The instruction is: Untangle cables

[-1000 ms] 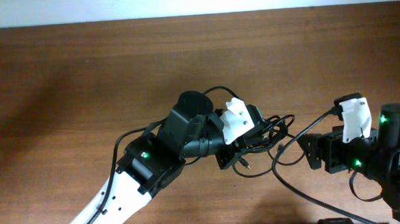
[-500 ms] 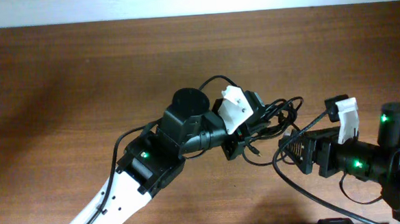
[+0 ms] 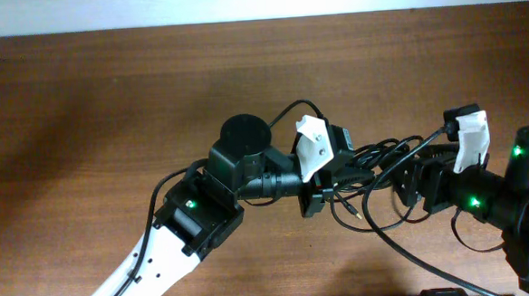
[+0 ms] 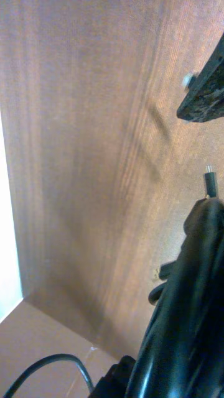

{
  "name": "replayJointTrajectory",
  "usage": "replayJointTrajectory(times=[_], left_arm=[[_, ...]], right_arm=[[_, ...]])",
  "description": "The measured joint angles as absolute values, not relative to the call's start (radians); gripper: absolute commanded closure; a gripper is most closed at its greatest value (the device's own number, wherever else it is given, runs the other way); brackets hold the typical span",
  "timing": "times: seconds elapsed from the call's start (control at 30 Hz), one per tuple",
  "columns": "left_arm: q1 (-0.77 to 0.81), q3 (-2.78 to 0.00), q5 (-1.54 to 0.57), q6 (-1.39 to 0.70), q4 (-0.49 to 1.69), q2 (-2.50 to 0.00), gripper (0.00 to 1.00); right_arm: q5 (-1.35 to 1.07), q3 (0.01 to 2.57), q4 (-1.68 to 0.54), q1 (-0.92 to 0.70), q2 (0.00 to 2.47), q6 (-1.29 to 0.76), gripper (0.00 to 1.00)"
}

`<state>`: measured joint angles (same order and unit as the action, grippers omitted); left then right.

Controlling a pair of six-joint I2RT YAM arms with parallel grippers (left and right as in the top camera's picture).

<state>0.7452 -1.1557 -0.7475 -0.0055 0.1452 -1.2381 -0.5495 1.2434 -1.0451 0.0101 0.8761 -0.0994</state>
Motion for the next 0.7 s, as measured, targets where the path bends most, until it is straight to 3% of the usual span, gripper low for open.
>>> replayJointTrajectory(times=[0.03,0.07,0.13,0.23,0.37,0.43,0.47,0.5,0.7], left_arm=[[0.744,-1.156,-0.755,-0.006,0.141,-1.238,1.00],[0.743,-1.156,-0.760,-0.006,0.139,-1.238,1.00],[0.744,-1.156,-0.768,-0.006,0.138,-1.238,1.00],[0.744,-1.156,-0.772,-0.006,0.137,-1.238,1.00],[0.742,-1.156,-0.772,-0.009,0.133,-1.238,1.00],[0.741,-1.156,-0.770,-0.009,0.133,-1.238,0.76],[0.741,-1.156,-0.769,-0.010,0.133,-1.238,0.18],[0.740,-1.156,-0.770,-0.010,0.133,-1.238,0.01],[0.724,-1.156,-0.777,-0.010,0.185,-1.238,0.01]], right_arm=[[-0.549,1.243,-1.039,0.009,0.876,-0.097,0.42],[-0.550,1.243,-1.037,0.009,0.876,-0.095,0.56],[-0.573,1.243,-1.036,0.006,0.875,-0.100,0.75],[-0.598,1.243,-1.036,0.005,0.875,-0.096,0.96],[-0.612,1.243,-1.039,0.004,0.875,-0.079,0.96],[-0.618,1.243,-1.039,0.005,0.875,-0.078,0.96],[-0.621,1.243,-1.039,0.005,0.875,-0.076,0.96],[-0.627,1.243,-1.038,0.005,0.876,-0.075,0.96],[-0.590,1.243,-1.036,0.005,0.879,-0.075,0.96]])
